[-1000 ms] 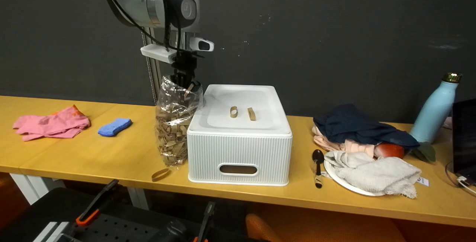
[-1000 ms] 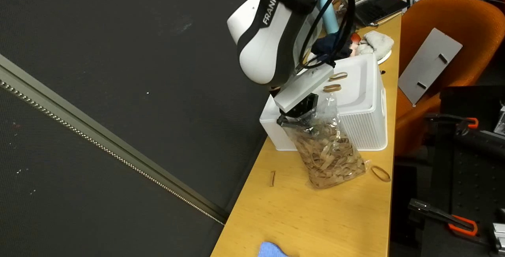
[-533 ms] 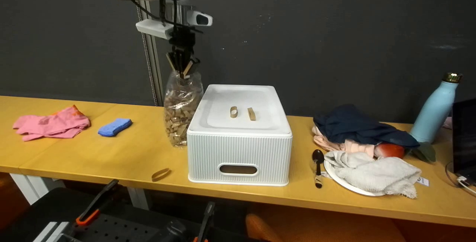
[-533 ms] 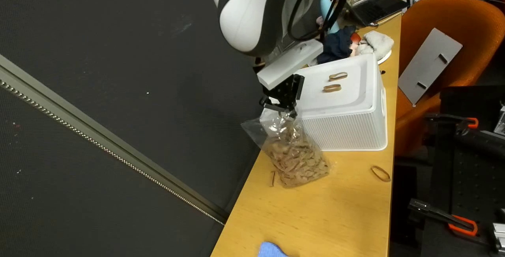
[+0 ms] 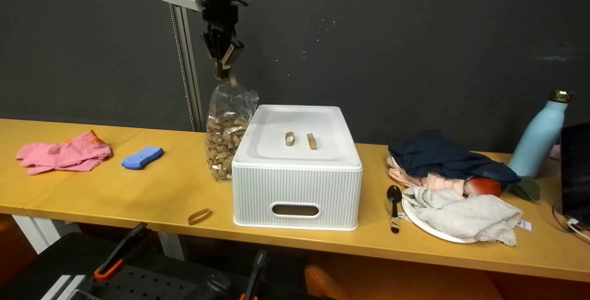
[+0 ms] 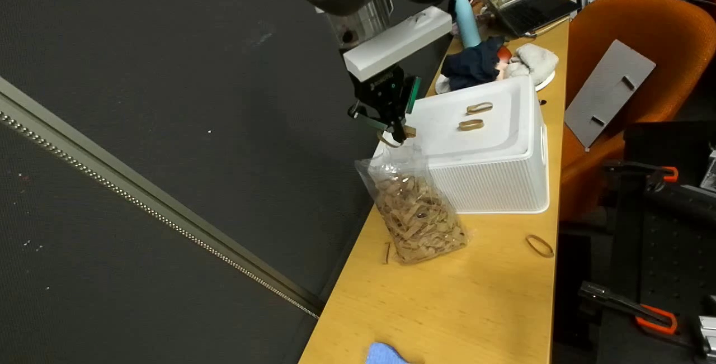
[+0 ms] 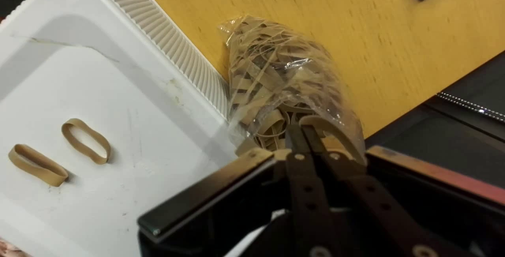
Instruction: Remove the rubber bands from the plastic bag and then put them on the white basket
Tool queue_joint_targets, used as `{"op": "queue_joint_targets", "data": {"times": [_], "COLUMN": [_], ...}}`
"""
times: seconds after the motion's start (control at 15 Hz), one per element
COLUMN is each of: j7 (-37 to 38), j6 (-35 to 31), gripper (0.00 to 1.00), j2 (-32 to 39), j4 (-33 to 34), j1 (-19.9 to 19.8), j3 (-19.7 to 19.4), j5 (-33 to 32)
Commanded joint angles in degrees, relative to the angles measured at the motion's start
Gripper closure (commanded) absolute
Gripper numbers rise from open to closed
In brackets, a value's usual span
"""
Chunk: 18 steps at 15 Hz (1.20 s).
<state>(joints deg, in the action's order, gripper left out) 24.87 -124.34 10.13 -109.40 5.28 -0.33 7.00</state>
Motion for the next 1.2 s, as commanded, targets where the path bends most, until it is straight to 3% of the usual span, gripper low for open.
{"op": "queue_joint_targets", "data": {"times": [0.0, 0.93, 1.07, 1.13], "j7": [0.03, 2.42, 2.85, 3.02], "j6": [3.12, 1.93, 1.83, 1.75], "gripper": [0.99, 0.99, 0.71, 0.65], "j2": [-4.79, -2.98, -2.47, -2.28], "j4": [-1.97, -7.31, -7.08, -7.02], "j1": [-1.58, -8.80, -8.92, -8.91], "j3": [-0.44, -5.76, -5.98, -6.00], "j5": [-0.94, -4.30, -4.54, -4.48]}}
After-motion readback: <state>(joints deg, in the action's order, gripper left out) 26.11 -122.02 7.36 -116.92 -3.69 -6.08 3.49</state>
